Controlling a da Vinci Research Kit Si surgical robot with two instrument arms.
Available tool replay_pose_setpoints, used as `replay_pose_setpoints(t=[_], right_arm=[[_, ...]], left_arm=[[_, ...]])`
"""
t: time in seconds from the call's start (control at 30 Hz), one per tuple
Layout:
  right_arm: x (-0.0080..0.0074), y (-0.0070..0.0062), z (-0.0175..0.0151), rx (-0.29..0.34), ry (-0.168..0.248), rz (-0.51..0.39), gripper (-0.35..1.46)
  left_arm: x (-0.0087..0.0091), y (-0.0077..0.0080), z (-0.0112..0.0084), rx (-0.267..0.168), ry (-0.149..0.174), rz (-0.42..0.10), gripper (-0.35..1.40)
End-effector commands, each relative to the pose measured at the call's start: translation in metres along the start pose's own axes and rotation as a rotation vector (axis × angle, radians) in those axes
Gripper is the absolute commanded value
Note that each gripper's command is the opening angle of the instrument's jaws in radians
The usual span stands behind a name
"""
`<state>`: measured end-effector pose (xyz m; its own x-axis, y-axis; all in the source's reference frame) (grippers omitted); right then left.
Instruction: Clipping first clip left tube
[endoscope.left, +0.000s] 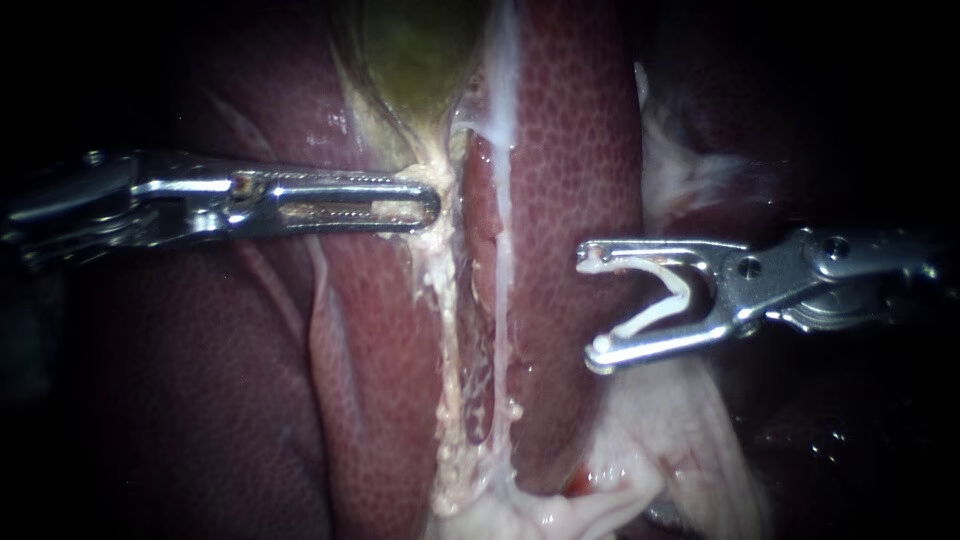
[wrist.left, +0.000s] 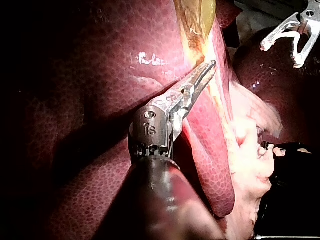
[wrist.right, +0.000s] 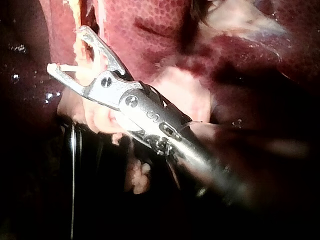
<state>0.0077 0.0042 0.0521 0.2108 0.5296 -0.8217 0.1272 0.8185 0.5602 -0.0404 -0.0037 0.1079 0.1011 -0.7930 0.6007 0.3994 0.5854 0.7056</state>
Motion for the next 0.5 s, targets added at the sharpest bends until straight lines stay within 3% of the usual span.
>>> replay_pose_setpoints(t=[0.03, 0.3, 0.5], right_arm=[[0.0, 0.0, 0.0, 0.0, 0.0, 0.0, 0.6], [0.0001, -0.0001, 0.0, 0.0, 0.0, 0.0, 0.6], [0.0001, -0.0001, 0.0, 0.0, 0.0, 0.0, 0.6]], left_arm=[[0.0, 0.0, 0.0, 0.0, 0.0, 0.0, -0.35], [-0.0001, 0.0, -0.0008, 0.005, 0.002, -0.001, -0.35], [-0.0022, -0.0001, -0.0033, 0.01, -0.01, -0.013, -0.35]])
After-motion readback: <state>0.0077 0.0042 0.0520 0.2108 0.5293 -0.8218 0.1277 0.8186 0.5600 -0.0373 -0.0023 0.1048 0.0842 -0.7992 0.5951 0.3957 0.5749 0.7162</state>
